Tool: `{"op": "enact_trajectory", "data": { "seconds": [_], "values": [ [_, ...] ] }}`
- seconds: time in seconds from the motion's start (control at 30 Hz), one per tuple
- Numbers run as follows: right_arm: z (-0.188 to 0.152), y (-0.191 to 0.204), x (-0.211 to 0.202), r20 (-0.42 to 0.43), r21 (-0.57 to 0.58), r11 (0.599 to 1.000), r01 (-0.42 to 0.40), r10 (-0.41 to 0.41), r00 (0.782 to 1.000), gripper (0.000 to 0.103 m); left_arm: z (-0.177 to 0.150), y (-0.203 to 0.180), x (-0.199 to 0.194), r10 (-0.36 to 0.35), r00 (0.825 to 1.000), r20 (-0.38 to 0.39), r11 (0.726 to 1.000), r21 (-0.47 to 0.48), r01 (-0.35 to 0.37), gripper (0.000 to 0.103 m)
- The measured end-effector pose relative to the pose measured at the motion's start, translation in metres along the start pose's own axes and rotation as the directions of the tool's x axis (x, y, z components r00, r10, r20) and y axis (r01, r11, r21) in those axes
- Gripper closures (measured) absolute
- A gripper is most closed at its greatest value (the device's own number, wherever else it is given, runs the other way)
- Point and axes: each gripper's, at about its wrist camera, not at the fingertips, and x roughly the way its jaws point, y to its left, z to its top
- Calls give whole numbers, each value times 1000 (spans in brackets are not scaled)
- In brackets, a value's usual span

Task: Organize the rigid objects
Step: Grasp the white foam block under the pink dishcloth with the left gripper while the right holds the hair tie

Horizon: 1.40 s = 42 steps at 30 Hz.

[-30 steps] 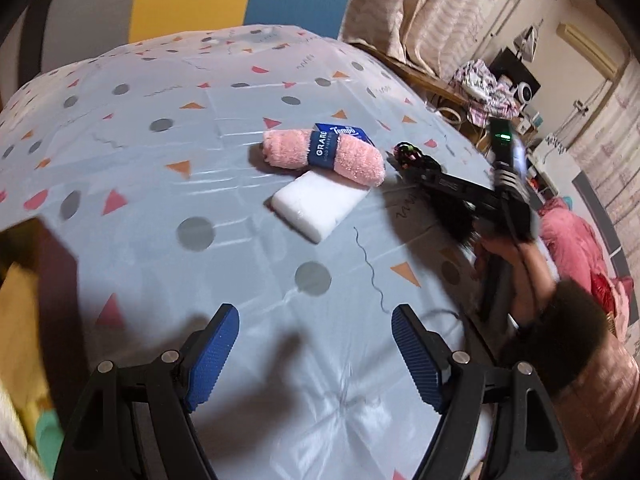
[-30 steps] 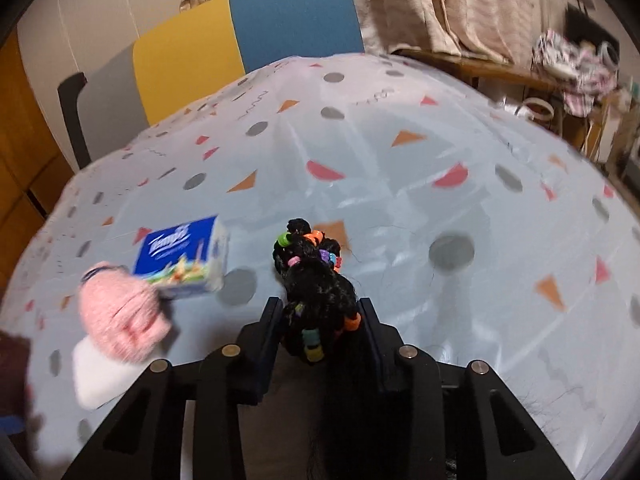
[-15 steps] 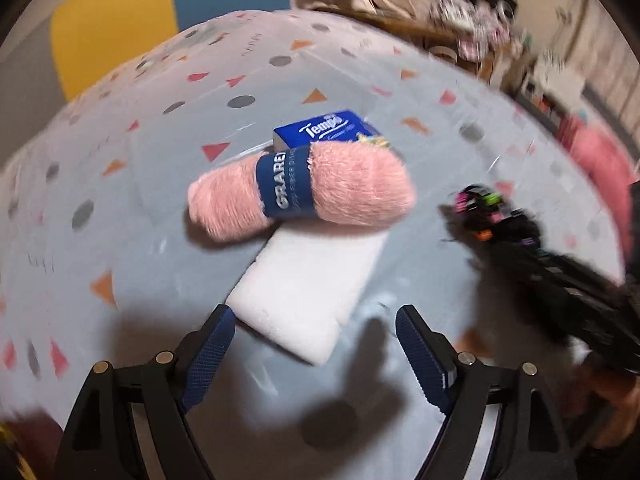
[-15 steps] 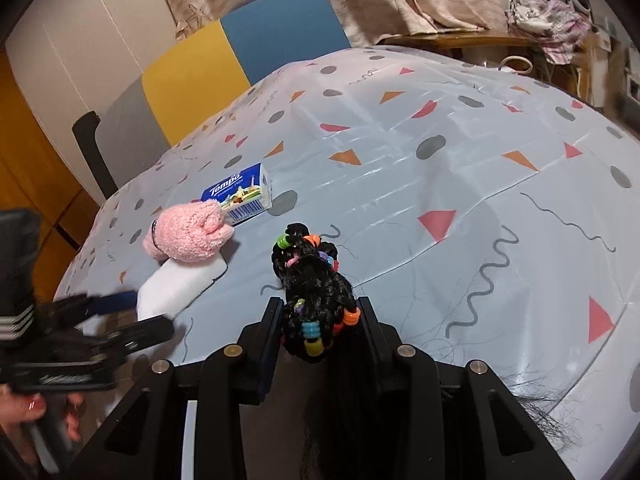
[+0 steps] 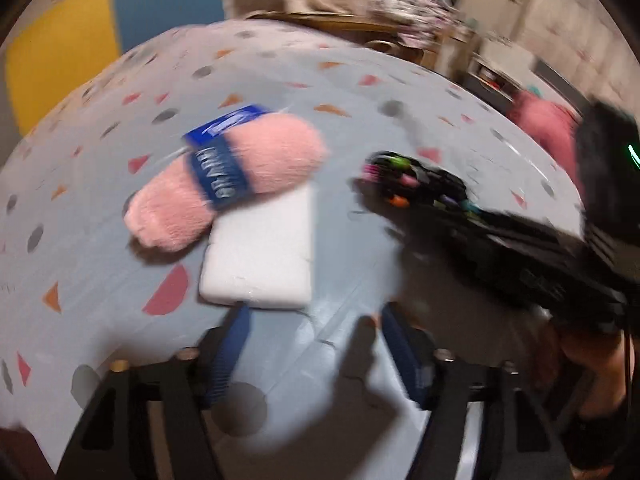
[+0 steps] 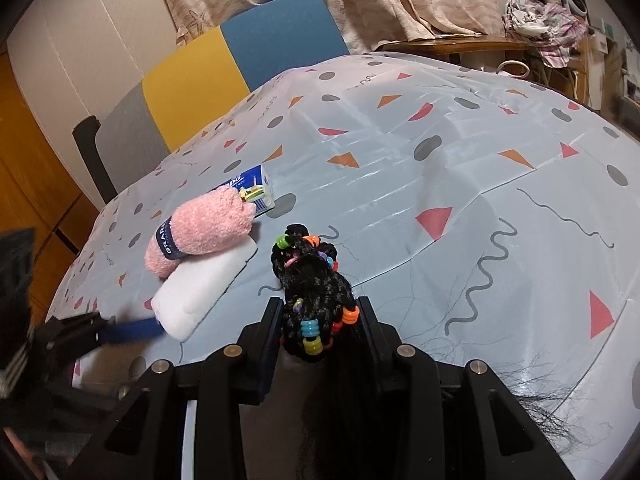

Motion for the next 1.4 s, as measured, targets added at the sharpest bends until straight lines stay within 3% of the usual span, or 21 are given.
{"op": "enact_trajectory", "data": {
  "seconds": [0.13,0.2,0.4,0.53,0.77,0.97,1.03,1.1,1.2,1.3,1.4],
  "values": [
    [0,-2,-1,8,16,1000,4,-4,1000,67,11,9,0,105,994,20,993,-55,-104,38],
    [0,-4,-2,11,23,1000,1,-1,1000,67,19,20,3,120,992,27,987,-115,-116,30],
    [0,-9,-3,19,50,999,-18,17,1000,68,14,36,-5,120,991,67,978,-178,-106,30],
    [-1,-12,-3,26,69,997,-35,33,999,68,13,40,-14,131,985,109,983,-146,-115,29],
    [0,-14,-4,30,85,995,-51,49,998,68,52,27,30,156,988,-7,987,37,-156,25],
    [-1,-16,-4,33,94,994,-62,59,998,68,54,22,46,175,985,3,984,28,-175,24],
    [-1,-17,-4,34,96,993,-65,62,998,68,47,16,42,198,979,36,979,30,-199,31],
    [-1,-17,-4,35,96,993,-65,61,997,68,40,14,35,213,976,55,977,-5,-213,45],
    [-1,-16,-4,36,91,994,-59,56,998,68,30,13,24,176,984,38,983,-62,-173,45],
    [-1,-16,-4,35,89,994,-57,54,998,68,20,16,5,62,998,23,986,-159,-58,47],
    [-1,-15,-4,35,82,995,-49,46,998,68,6,29,-16,-70,995,68,946,-313,88,47]
  ]
}}
